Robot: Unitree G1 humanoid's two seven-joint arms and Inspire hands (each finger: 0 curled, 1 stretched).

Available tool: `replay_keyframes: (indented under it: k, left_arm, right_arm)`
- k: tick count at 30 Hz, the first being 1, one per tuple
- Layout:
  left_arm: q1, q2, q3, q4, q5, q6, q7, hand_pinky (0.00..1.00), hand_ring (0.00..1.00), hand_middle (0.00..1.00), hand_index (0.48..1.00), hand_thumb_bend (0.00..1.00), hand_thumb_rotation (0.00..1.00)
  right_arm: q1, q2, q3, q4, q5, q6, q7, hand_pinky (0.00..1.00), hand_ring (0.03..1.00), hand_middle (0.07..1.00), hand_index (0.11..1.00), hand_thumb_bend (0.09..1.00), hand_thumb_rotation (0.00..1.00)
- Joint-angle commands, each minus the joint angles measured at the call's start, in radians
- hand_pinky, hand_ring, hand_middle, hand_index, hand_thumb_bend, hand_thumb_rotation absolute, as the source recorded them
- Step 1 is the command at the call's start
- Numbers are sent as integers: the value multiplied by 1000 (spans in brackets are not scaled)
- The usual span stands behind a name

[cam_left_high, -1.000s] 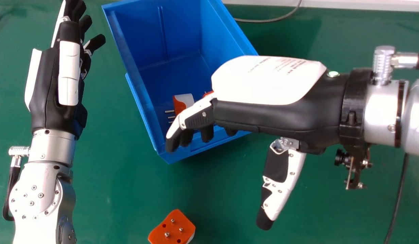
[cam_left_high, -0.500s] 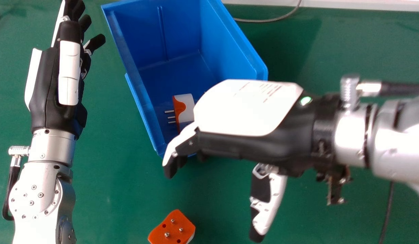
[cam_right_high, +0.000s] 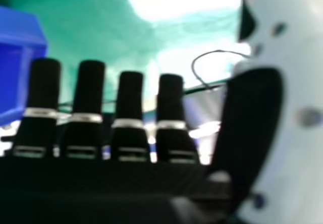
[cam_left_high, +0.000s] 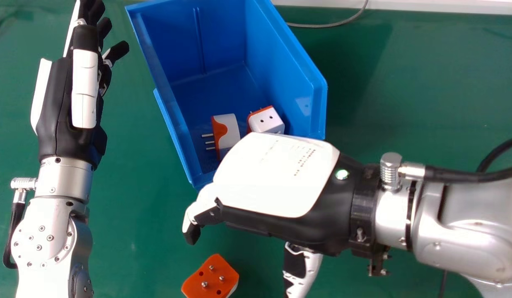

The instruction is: Pick all objects and put in blue box

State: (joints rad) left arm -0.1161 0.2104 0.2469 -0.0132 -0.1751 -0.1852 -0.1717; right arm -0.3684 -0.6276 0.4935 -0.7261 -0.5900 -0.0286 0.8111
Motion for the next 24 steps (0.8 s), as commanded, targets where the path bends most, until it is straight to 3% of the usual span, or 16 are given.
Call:
replay_keyframes:
  k: [1,7,15,24]
  left_arm:
    - [-15,8,-2,-18,-2,-18,-5,895,981,997,971,865,991]
    - [-15,7,-1,-19,-4,-16,-3,897,982,997,973,866,991]
    - [-19,14,-1,-11,4,-20,-3,897,982,998,974,864,990]
    - [-26,10,2,-5,-10,-13,-4,896,981,998,974,868,988]
  right_arm:
    - [13,21,4,14,-48,-52,-44,522,653,726,671,780,17]
    - [45,59,9,79,-186,-175,-154,510,652,718,681,772,11]
    - [93,107,9,117,-271,-264,-226,504,664,724,706,785,5]
    - [143,149,37,77,-364,-289,-181,523,677,731,721,799,6]
